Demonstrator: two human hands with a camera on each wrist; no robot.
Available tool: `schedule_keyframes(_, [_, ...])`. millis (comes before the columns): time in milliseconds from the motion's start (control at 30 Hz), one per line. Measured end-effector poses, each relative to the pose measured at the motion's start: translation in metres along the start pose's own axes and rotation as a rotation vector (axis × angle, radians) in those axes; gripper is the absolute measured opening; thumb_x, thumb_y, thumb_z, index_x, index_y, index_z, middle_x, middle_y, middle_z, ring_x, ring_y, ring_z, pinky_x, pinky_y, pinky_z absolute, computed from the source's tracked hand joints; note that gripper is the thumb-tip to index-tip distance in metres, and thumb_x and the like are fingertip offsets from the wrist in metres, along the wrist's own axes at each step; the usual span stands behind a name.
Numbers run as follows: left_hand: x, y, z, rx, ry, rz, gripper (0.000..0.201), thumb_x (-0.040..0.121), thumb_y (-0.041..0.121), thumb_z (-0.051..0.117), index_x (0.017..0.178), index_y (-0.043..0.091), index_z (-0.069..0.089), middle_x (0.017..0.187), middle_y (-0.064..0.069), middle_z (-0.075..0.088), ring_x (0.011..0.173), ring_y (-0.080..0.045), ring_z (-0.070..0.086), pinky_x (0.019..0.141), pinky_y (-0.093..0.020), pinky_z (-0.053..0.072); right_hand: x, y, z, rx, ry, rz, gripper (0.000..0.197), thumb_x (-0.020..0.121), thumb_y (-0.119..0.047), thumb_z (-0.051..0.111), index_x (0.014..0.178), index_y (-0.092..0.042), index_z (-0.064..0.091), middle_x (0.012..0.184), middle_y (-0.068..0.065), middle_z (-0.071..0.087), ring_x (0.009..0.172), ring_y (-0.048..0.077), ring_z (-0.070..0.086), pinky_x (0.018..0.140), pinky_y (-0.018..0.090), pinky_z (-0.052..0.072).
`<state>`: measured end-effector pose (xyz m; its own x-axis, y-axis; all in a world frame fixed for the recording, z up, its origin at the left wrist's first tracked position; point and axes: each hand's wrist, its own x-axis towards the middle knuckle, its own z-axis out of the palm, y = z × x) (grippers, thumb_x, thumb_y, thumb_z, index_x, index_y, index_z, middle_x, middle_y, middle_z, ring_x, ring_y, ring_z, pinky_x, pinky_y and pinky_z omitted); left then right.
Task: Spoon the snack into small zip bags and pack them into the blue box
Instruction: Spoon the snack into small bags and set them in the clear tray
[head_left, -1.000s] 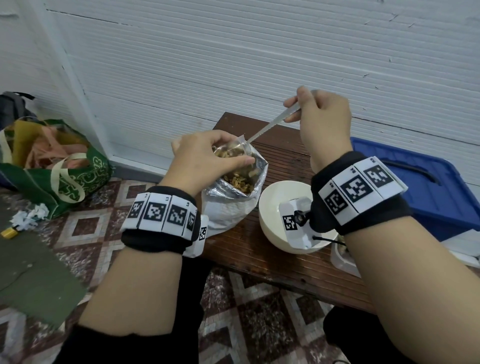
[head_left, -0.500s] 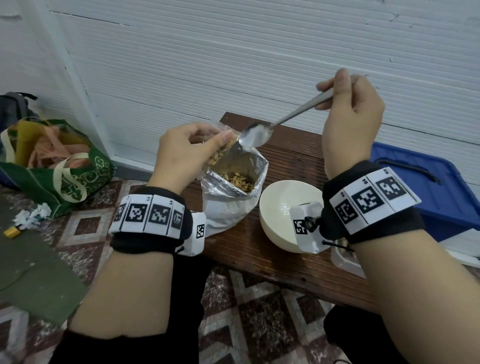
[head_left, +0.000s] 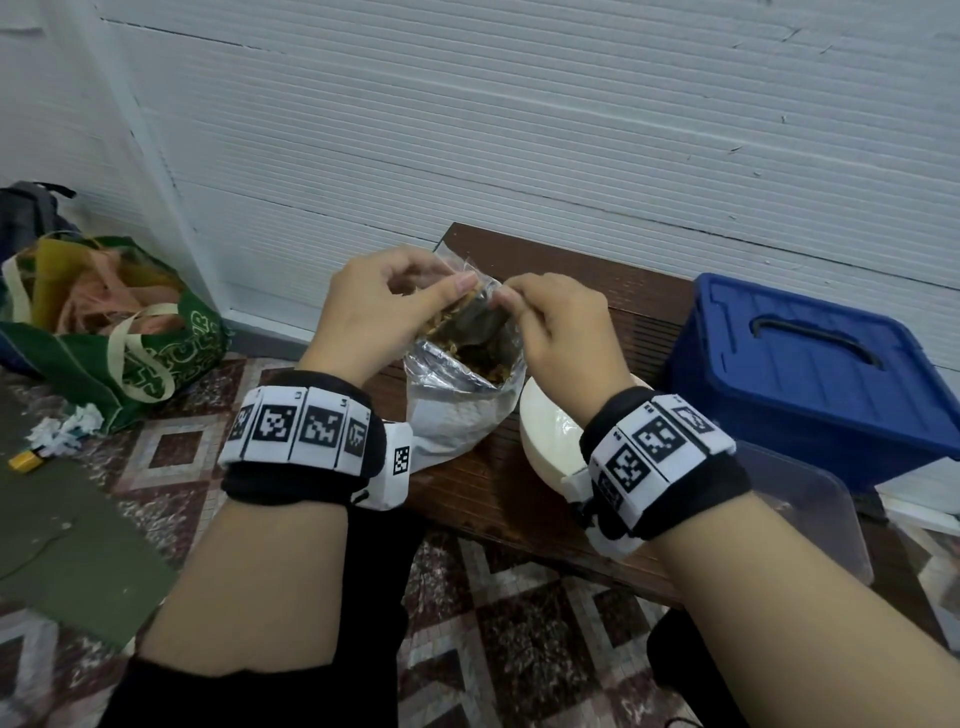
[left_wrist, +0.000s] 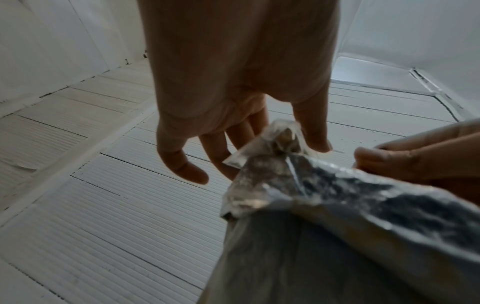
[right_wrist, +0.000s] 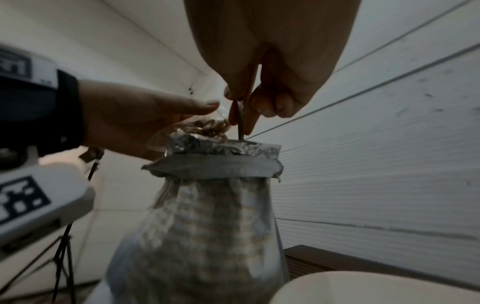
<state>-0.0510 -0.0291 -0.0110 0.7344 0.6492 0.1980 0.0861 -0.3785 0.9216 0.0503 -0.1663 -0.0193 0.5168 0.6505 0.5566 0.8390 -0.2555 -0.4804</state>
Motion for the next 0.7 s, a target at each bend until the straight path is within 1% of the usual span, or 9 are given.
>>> schedule_keyframes(67, [0.0, 0.0, 0.0, -0.002, 0.002, -0.001, 0.029, 0.075, 0.046, 0.076, 0.094, 0.024, 0.074, 0.09, 0.011, 0.072, 0.091, -0.006, 0.067, 0.085, -0.04, 0.057, 0.002, 0.001, -0.002, 0.016, 0.024, 0.088, 0.026, 0.097, -0.023, 0.048, 0.091, -0.009, 0.07, 0.082, 0.007, 0.069, 0.078, 0.022, 0.061, 0.072, 0.036, 0.046])
schedule_keyframes(167, [0.0, 0.001, 0.0, -0.008, -0.003, -0.009, 0.025, 0.075, 0.045, 0.076, 0.092, 0.026, 0.074, 0.089, 0.011, 0.071, 0.091, -0.007, 0.067, 0.083, -0.039, 0.058, 0.004, 0.001, -0.005, 0.089, 0.077, 0.251, 0.029, 0.099, -0.023, 0.048, 0.085, -0.011, 0.07, 0.078, 0.005, 0.069, 0.07, 0.015, 0.06, 0.069, 0.029, 0.046])
schedule_keyframes(300, [0.0, 0.001, 0.0, -0.006, -0.015, -0.01, 0.026, 0.076, 0.044, 0.075, 0.094, 0.026, 0.073, 0.093, 0.009, 0.071, 0.093, -0.009, 0.067, 0.083, -0.041, 0.058, 0.007, 0.003, -0.008, 0.205, 0.124, 0.439, 0.033, 0.1, -0.023, 0.045, 0.079, -0.013, 0.068, 0.071, 0.002, 0.066, 0.069, 0.012, 0.06, 0.063, 0.008, 0.039])
schedule_keyframes(333, [0.0, 0.002, 0.0, -0.006, -0.014, -0.008, 0.026, 0.077, 0.045, 0.074, 0.095, 0.026, 0.073, 0.093, 0.009, 0.071, 0.093, -0.009, 0.066, 0.084, -0.041, 0.057, 0.007, 0.003, -0.009, 0.218, 0.132, 0.478, 0.033, 0.1, -0.023, 0.044, 0.079, -0.013, 0.068, 0.07, 0.001, 0.066, 0.069, 0.01, 0.058, 0.062, 0.006, 0.038])
schedule_keyframes(467, [-0.002, 0.004, -0.001, -0.048, 0.026, 0.041, 0.028, 0.076, 0.052, 0.069, 0.096, 0.032, 0.07, 0.096, 0.009, 0.071, 0.092, -0.009, 0.066, 0.082, -0.035, 0.056, 0.008, 0.005, -0.013, 0.299, 0.212, 0.608, 0.035, 0.1, -0.024, 0.043, 0.079, -0.013, 0.069, 0.065, -0.003, 0.064, 0.065, 0.004, 0.059, 0.069, 0.013, 0.043])
schedule_keyframes(533, [-0.004, 0.008, -0.003, -0.107, 0.063, 0.062, 0.03, 0.072, 0.057, 0.066, 0.093, 0.035, 0.068, 0.097, 0.009, 0.071, 0.09, -0.007, 0.066, 0.077, -0.028, 0.055, 0.009, 0.006, -0.016, 0.318, 0.253, 0.644, 0.035, 0.1, -0.024, 0.044, 0.078, -0.013, 0.069, 0.063, -0.004, 0.063, 0.061, -0.001, 0.057, 0.066, 0.012, 0.043])
schedule_keyframes(600, [-0.005, 0.01, -0.006, -0.153, 0.092, 0.069, 0.034, 0.071, 0.056, 0.067, 0.095, 0.032, 0.068, 0.1, 0.004, 0.071, 0.088, -0.008, 0.068, 0.072, -0.022, 0.055, 0.01, 0.007, -0.02, 0.306, 0.28, 0.656, 0.036, 0.1, -0.024, 0.043, 0.075, -0.016, 0.067, 0.067, -0.003, 0.065, 0.059, 0.0, 0.056, 0.064, 0.014, 0.044])
schedule_keyframes(667, [-0.006, 0.01, -0.009, -0.155, 0.088, 0.067, 0.033, 0.072, 0.054, 0.07, 0.096, 0.031, 0.069, 0.1, 0.0, 0.072, 0.087, -0.011, 0.07, 0.07, -0.023, 0.057, 0.013, 0.008, -0.026, 0.291, 0.306, 0.658, 0.037, 0.101, -0.026, 0.042, 0.074, -0.018, 0.066, 0.07, -0.001, 0.066, 0.063, 0.002, 0.057, 0.063, 0.014, 0.044])
schedule_keyframes(700, [-0.007, 0.009, -0.01, -0.144, 0.079, 0.061, 0.034, 0.071, 0.054, 0.071, 0.097, 0.032, 0.07, 0.1, 0.0, 0.072, 0.087, -0.015, 0.07, 0.073, -0.028, 0.059, 0.015, 0.008, -0.029, 0.285, 0.317, 0.66, 0.037, 0.101, -0.026, 0.042, 0.074, -0.019, 0.066, 0.07, -0.001, 0.066, 0.063, 0.002, 0.057, 0.062, 0.011, 0.043])
